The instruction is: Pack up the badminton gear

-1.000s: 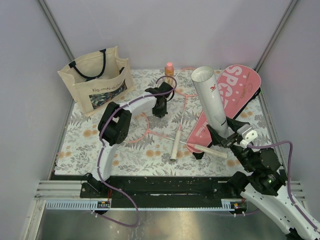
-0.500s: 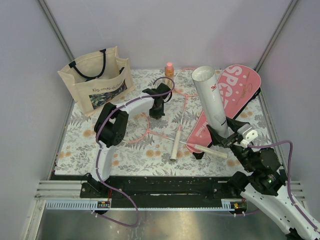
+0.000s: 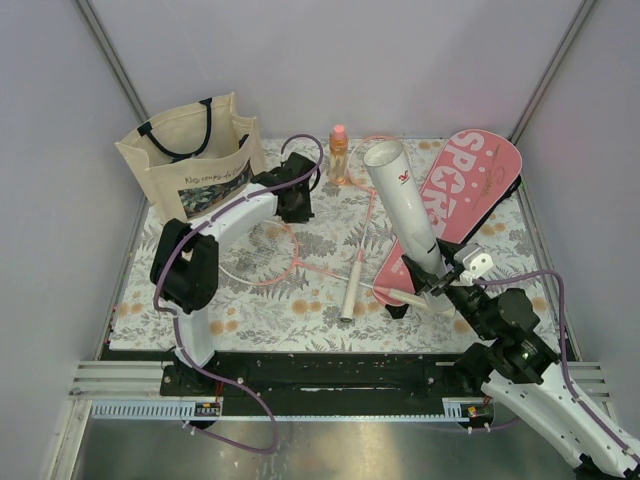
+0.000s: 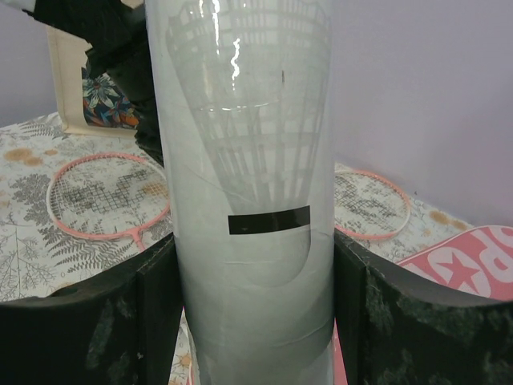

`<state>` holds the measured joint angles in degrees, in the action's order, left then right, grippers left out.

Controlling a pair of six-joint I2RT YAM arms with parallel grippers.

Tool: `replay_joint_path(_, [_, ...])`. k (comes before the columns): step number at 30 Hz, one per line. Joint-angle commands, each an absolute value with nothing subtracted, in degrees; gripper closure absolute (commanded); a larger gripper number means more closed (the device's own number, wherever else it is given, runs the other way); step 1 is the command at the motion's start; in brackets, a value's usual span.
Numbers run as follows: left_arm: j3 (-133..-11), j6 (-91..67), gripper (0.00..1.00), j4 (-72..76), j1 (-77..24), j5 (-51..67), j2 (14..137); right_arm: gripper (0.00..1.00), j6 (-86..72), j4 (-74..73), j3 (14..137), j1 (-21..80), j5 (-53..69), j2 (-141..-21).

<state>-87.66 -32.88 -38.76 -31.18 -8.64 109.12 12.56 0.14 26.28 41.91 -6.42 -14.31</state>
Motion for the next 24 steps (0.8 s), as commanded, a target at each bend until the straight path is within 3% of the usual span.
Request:
replay_joint_path(1, [-87.1,-30.9,0.9,-34.5,-30.6,-6.1,107.7,0.62,10.4,4.3,26.3,42.0,-6.2,-14.8])
replay_joint_path(2, [-87.1,-30.7,0.84,-34.5,-30.6,-5.7,108.4,0.62,10.1,4.5,26.1,42.0,-6.1,-14.7])
replay_joint_path(5, [-87.5,-30.8,0.8,-34.2,-30.7,-4.1,110.6,0.62,10.4,4.5,26.3,42.0,-6.2,-15.2])
replay_joint_path(24, [-88.7,-31.8,0.76,-32.4,-31.6,-3.3,119.4,0.62,11.7,4.7,26.6,41.9,-6.8,-15.6])
